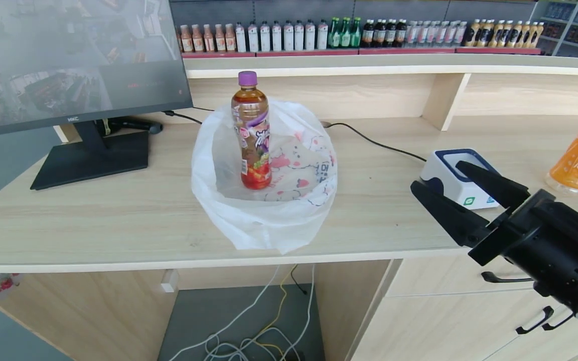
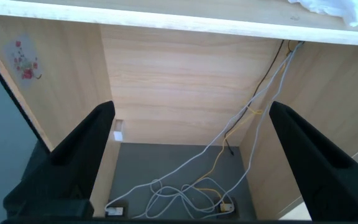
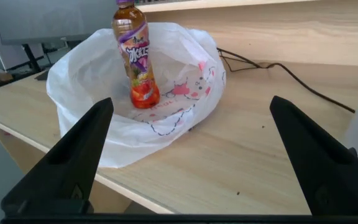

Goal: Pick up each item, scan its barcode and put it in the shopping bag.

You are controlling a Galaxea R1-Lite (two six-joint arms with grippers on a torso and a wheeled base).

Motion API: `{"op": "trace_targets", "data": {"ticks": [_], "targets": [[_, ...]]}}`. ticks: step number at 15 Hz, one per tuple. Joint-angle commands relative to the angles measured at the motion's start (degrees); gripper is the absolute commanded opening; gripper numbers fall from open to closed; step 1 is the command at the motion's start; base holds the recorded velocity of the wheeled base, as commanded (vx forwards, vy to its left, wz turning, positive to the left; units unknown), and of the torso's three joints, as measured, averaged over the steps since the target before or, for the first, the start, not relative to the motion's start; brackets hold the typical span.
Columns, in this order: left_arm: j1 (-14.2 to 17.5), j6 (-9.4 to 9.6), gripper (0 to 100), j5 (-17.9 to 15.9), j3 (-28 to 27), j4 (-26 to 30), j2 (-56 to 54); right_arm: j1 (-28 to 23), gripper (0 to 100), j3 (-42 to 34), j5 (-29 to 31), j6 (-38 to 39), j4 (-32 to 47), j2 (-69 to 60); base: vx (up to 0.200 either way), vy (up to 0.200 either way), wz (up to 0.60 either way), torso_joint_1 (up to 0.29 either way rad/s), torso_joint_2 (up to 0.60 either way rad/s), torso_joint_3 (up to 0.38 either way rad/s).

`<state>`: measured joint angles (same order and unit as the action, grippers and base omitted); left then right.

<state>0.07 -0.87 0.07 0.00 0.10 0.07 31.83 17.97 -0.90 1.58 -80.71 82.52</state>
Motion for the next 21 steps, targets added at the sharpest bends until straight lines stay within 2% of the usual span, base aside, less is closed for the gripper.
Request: {"op": "trace_targets", "data": {"ticks": [1,7,11,21], "targets": [[0.01,-0.01,100,0.01,0.0,-0.01,0.01,-0.63,100,-1.53,0.29,-0.44,0.03,-0.6,0.0,-0.2,0.0,0.002,0.0,-0.002],[0.01,-0.1,100,0.01,0.0,-0.01,0.01,-5.37,100,-6.63,2.66,-7.12,0.03,-3.33,0.0,-0.2,0.0,0.004,0.0,0.007],[0.01,-0.28,100,0.01,0.0,-0.01,0.01,-6.34,100,-3.91,2.75,-7.3,0.03,-0.08,0.0,-0.2,0.0,0.0,0.0,0.005],[0.01,-0.54,100,0.01,0.0,-0.01,0.01,-8.19,100,-5.49,2.57,-6.77,-0.85,1.86,0.0,-0.2,0.0,0.002,0.0,0.001]]}}
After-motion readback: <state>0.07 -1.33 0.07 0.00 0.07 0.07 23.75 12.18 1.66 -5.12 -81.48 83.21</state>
